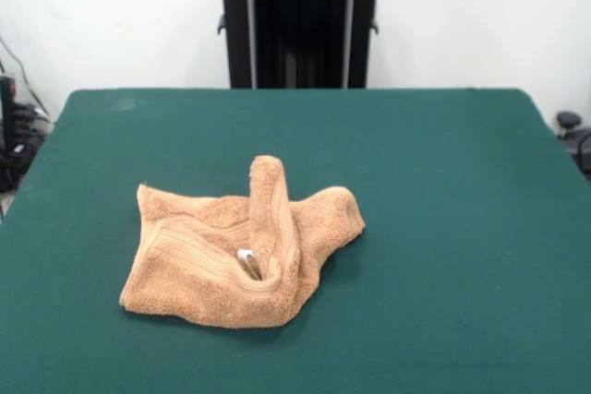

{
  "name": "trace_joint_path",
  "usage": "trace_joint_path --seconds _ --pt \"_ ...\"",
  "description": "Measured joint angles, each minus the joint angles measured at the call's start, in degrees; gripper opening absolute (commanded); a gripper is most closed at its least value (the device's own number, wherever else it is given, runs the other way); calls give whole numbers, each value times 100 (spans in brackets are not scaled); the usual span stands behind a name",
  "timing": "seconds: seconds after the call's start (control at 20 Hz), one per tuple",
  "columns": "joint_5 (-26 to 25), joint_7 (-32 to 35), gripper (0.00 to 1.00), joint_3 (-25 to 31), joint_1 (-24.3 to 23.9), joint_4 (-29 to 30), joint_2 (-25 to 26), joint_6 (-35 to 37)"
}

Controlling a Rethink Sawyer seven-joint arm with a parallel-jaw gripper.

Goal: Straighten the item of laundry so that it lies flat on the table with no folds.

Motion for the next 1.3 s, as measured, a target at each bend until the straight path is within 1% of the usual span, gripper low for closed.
trace_joint_path --seconds 0.5,0.9,1.3 --pt "79 0 100 -8 -102 -42 -1 -408" --pt "109 0 100 -9 -294 -42 0 -448" --pt "109 0 100 -8 -321 -42 -1 -506"
